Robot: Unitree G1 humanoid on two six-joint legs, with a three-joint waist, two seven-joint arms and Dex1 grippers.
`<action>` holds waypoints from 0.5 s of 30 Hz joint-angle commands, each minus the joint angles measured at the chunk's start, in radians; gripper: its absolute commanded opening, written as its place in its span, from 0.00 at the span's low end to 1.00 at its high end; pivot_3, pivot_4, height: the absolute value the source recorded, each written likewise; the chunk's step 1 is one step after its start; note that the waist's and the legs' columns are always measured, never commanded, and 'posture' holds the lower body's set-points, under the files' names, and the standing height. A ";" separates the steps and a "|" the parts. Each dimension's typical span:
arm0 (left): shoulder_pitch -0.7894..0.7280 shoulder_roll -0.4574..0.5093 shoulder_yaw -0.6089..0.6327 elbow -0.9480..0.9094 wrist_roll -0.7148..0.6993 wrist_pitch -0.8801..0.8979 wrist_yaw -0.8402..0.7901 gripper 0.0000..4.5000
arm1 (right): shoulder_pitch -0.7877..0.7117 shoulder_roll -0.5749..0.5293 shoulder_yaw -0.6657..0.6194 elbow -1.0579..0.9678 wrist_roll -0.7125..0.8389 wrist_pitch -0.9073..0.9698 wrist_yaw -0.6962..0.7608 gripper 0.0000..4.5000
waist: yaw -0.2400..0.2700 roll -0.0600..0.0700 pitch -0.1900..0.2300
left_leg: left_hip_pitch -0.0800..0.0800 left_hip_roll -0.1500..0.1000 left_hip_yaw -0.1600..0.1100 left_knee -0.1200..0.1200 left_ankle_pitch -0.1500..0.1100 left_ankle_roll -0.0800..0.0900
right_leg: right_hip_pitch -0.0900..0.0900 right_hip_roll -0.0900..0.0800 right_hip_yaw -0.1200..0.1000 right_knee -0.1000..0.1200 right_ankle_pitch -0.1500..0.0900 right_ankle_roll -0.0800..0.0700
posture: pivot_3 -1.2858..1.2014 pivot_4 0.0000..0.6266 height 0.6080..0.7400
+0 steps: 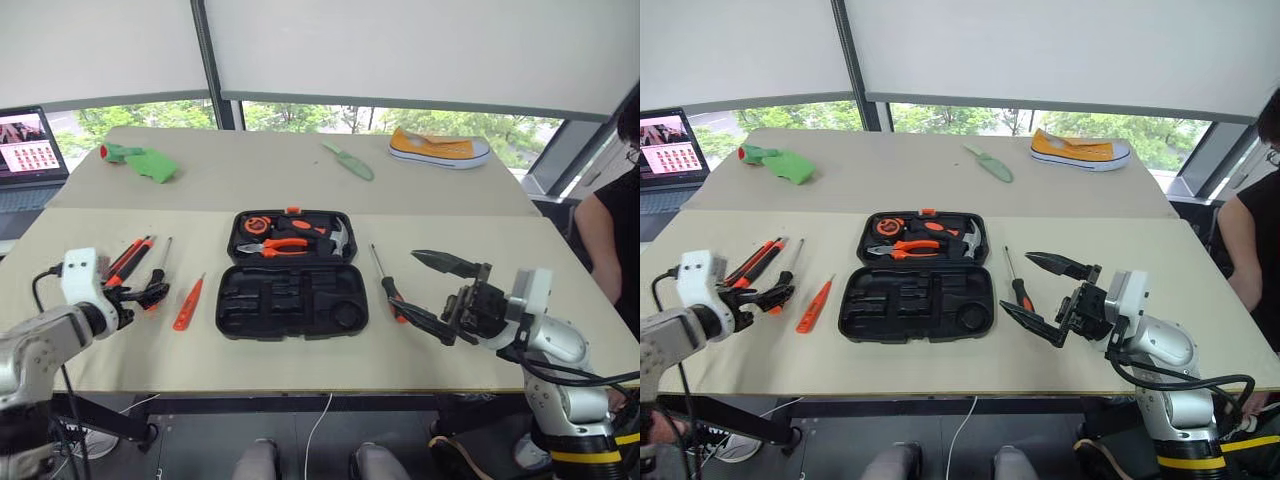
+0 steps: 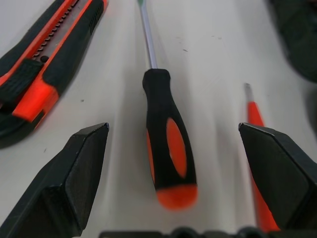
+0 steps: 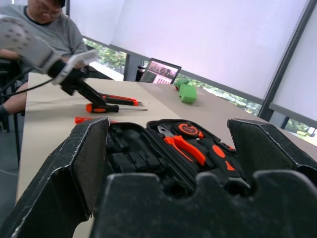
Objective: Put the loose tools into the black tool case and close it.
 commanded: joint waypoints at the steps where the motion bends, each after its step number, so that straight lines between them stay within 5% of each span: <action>1: -0.070 -0.031 -0.064 0.099 0.083 -0.044 0.012 0.89 | -0.005 -0.016 -0.025 -0.023 0.010 0.003 0.003 1.00 | 0.001 0.000 0.000 | 0.000 0.000 0.000 0.000 0.000 0.000 | 0.000 0.000 0.000 0.000 0.000 0.000 | 0.52 0.24 1.00; 10: -0.076 -0.050 -0.013 0.117 0.116 -0.186 -0.075 0.19 | 0.071 -0.023 -0.053 -0.059 0.005 -0.019 -0.006 1.00 | 0.014 0.000 0.000 | 0.001 -0.001 0.000 0.002 0.000 0.000 | 0.002 -0.001 0.000 0.000 0.000 0.001 | 0.52 0.24 1.00; 15: -0.084 0.006 -0.065 0.042 0.117 -0.549 -0.483 0.19 | 0.061 -0.055 -0.097 -0.057 0.010 -0.003 -0.020 1.00 | 0.015 0.000 0.000 | -0.001 0.000 0.000 0.002 0.000 0.000 | 0.000 -0.001 0.000 0.000 0.001 0.000 | 0.52 0.24 1.00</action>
